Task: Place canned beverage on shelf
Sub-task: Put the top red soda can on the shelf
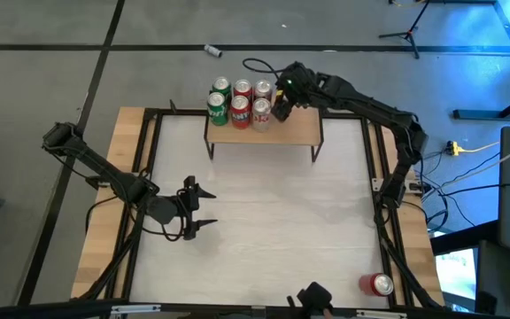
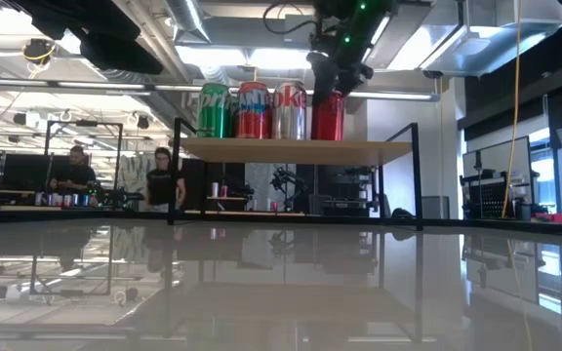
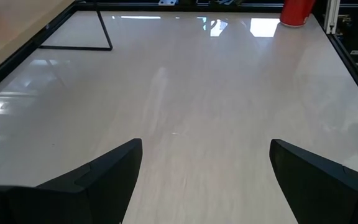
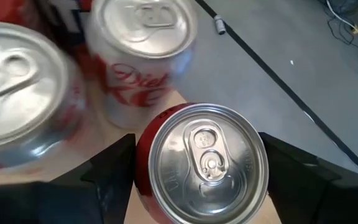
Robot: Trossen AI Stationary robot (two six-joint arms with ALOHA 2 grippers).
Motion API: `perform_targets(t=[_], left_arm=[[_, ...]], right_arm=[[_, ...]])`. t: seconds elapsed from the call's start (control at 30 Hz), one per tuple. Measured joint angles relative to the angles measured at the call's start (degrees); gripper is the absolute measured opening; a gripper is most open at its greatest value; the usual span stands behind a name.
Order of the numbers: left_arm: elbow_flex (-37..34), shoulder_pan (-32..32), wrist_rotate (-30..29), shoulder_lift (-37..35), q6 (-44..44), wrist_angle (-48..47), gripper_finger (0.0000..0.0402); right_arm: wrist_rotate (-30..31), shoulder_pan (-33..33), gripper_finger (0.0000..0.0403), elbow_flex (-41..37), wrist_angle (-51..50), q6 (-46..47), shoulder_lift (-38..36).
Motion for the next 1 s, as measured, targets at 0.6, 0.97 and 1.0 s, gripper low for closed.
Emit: perform_targets(t=[0.6,0.97,1.0], left_arm=[[0.0,0.0,0.3,0.0,0.0,0.0,0.0343],[0.0,0.0,0.3,0.0,0.2,0.0,0.0343],[0.0,0.0,0.3,0.0,0.4,0.0,0.0343]], right_arm=[[-0.9,-0.3,0.0334,0.1,3.4,-0.5,0.9],[-1.0,0.5,0.0335,4.4,-0.2,-1.4,0.8],[-0.8,0.6,0.0335,5.3,-1.2,-1.4,0.8]])
